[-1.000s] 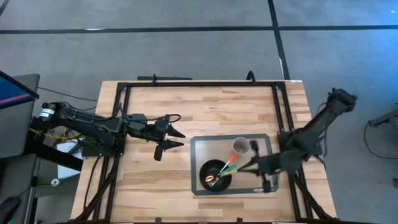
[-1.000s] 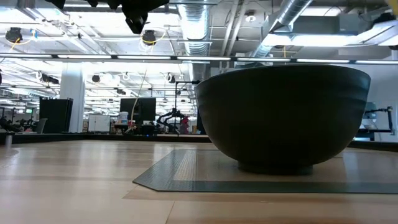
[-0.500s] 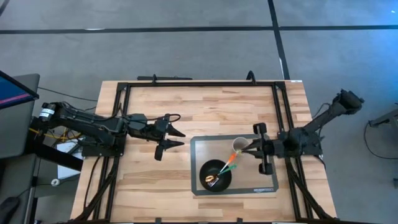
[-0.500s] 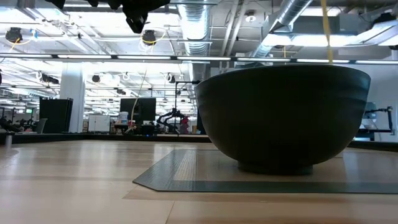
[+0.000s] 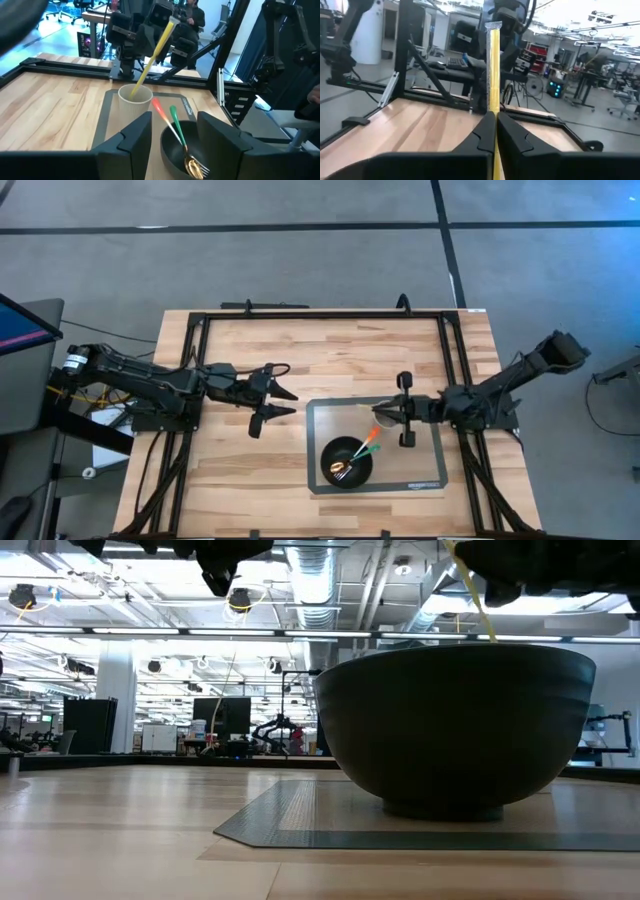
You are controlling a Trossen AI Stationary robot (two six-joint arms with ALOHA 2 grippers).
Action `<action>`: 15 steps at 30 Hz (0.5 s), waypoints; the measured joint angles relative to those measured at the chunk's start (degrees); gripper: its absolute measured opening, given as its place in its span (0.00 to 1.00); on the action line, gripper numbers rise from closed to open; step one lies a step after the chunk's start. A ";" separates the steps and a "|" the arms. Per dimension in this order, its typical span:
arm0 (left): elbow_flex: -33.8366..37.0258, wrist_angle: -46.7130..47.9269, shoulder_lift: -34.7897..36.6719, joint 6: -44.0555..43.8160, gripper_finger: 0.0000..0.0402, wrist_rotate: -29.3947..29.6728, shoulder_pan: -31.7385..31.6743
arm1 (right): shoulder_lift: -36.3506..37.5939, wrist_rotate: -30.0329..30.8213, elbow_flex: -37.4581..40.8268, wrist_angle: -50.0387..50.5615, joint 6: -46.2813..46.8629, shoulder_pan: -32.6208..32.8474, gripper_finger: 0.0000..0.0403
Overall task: Pick & Place Utensil
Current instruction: Put the yellow straw into the gray cup, then return to Home Position
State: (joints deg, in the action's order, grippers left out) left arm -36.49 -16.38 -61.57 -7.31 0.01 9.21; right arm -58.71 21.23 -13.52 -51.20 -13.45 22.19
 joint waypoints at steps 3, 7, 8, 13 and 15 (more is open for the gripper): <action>0.00 -0.10 0.01 0.00 0.40 0.00 0.00 | -0.53 0.02 -0.12 -0.66 -0.43 -0.30 0.04; 0.00 -0.22 0.01 0.00 0.40 0.00 0.00 | -0.51 0.02 -0.13 -1.20 -0.59 -0.14 0.13; 0.00 -0.22 0.01 0.00 0.40 0.00 0.00 | -0.51 0.02 -0.13 -1.56 -0.59 -0.09 0.15; 0.00 -0.22 0.01 0.00 0.40 0.00 0.00 | -0.49 0.10 -0.17 -3.27 -0.69 -0.10 0.26; 0.00 -0.22 0.01 -0.01 0.40 0.00 0.00 | -0.48 0.24 -0.17 -5.30 -2.98 -0.10 0.29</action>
State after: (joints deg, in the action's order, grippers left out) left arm -36.49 -16.60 -61.56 -7.32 0.01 9.21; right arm -59.18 21.47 -13.69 -56.50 -16.43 22.09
